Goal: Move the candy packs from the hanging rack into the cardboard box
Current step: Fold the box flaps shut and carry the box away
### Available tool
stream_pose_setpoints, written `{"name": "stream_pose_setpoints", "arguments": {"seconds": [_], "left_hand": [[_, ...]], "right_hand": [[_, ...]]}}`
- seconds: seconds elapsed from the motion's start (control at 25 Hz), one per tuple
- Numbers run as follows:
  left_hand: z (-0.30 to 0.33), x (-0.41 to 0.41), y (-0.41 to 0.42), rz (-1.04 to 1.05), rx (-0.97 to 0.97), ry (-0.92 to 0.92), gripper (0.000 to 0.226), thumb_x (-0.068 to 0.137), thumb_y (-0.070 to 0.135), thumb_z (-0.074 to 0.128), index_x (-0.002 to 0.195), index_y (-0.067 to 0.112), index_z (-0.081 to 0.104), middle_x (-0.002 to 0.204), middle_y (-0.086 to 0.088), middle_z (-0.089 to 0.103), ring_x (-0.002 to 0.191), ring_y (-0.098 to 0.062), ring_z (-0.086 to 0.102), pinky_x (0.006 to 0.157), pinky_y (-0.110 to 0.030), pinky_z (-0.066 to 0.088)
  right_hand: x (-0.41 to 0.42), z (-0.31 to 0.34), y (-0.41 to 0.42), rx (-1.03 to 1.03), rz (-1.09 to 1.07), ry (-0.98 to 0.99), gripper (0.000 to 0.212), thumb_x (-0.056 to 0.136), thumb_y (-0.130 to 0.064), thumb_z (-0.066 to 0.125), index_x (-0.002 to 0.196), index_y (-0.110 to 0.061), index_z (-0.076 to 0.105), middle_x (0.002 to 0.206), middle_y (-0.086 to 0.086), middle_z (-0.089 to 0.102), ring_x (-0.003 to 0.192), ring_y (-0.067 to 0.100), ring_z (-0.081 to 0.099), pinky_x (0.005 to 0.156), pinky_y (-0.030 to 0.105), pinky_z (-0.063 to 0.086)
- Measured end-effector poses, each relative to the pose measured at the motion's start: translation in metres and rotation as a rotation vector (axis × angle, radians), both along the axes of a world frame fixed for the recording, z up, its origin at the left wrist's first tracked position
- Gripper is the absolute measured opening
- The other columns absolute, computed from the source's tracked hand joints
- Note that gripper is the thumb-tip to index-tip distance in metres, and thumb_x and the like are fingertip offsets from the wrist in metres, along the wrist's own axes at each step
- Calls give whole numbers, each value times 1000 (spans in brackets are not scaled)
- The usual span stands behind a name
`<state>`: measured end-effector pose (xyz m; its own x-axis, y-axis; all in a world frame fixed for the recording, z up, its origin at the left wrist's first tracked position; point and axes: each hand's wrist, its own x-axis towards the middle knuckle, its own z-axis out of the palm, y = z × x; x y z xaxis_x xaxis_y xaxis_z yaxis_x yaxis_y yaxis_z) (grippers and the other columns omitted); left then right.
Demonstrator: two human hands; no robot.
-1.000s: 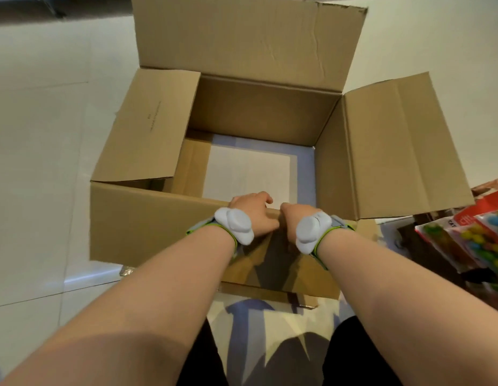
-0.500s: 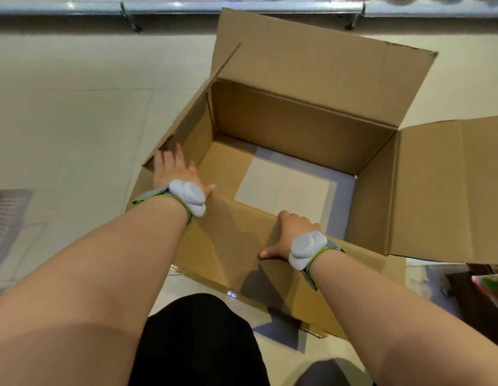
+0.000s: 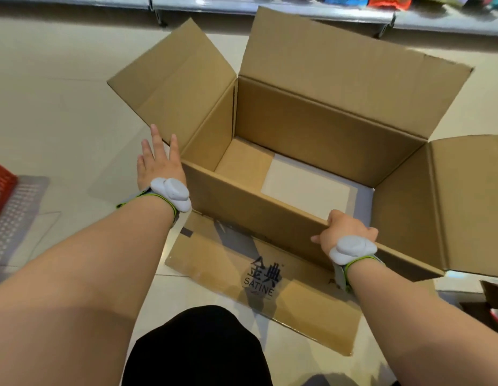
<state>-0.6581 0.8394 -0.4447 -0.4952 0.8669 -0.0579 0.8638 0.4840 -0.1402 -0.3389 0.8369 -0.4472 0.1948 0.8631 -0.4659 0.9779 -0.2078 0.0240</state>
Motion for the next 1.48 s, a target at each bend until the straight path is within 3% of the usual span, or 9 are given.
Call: {"name": "stream_pose_setpoints", "arguments": {"seconds": [0.16, 0.28, 0.44, 0.64, 1.0, 1.12, 1.24, 1.36, 1.48], "left_hand": [[66, 15, 23, 47, 98, -364, 150, 49, 42, 93, 147, 43, -20, 160, -18, -7, 145, -42, 16, 114, -52, 25], [132, 22, 45, -96, 216, -476, 143, 44, 42, 95, 146, 50, -5, 151, -14, 25, 131, -44, 42, 107, -56, 36], [221, 42, 61, -257, 349, -376, 120, 44, 40, 95, 144, 33, 28, 136, -12, 43, 124, -36, 48, 101, -50, 44], [300, 74, 59, -501, 535, -339, 105, 45, 27, 96, 134, 25, 41, 129, -15, 44, 119, -36, 45, 99, -46, 42], [388, 145, 37, -695, 729, -267, 91, 50, 25, 94, 125, 21, 44, 115, -15, 47, 103, -32, 51, 86, -42, 43], [407, 172, 23, -769, 733, -265, 96, 55, 28, 93, 133, 24, 37, 121, -12, 49, 110, -31, 53, 90, -39, 43], [421, 181, 18, -753, 690, -452, 113, 61, 27, 91, 146, 34, 17, 131, -10, 52, 115, -30, 56, 91, -36, 44], [436, 166, 16, -675, 360, -554, 115, 58, 28, 92, 149, 32, 22, 138, -3, 52, 126, -24, 52, 100, -30, 40], [442, 160, 14, -593, 57, -288, 110, 61, 14, 91, 148, 23, 25, 140, -4, 50, 128, -27, 49, 98, -29, 38]], "right_hand": [[5, 30, 19, 48, -5, 138, 35, 78, -50, 68, 82, -25, 44, 69, -3, 53, 73, 22, 47, 82, 34, 31], [12, 54, 34, 122, -76, 273, 43, 71, -55, 71, 76, -25, 41, 73, -5, 55, 94, 29, 52, 72, 34, 30], [20, 95, 45, 204, -175, 451, 43, 66, -53, 76, 86, -25, 49, 79, -2, 58, 89, 30, 55, 75, 34, 43], [15, 142, 47, 352, -313, 592, 42, 64, -45, 78, 88, -27, 48, 89, -1, 64, 96, 34, 58, 84, 42, 52], [-1, 306, 61, 844, 73, 731, 48, 79, -23, 71, 122, -21, 50, 119, 5, 58, 115, 30, 51, 94, 46, 46], [13, 342, 56, 875, 71, 563, 42, 82, -19, 66, 120, -20, 48, 120, 6, 55, 117, 31, 47, 95, 44, 44], [34, 359, 59, 755, 102, 549, 56, 78, -20, 72, 128, -16, 47, 129, 11, 54, 119, 31, 52, 100, 38, 43], [62, 366, 55, 741, 85, 543, 67, 74, -23, 78, 131, -11, 45, 134, 11, 52, 124, 30, 50, 103, 35, 40], [85, 370, 52, 728, -4, 588, 71, 76, -19, 77, 136, -7, 41, 139, 11, 47, 128, 28, 45, 104, 31, 34]]}}
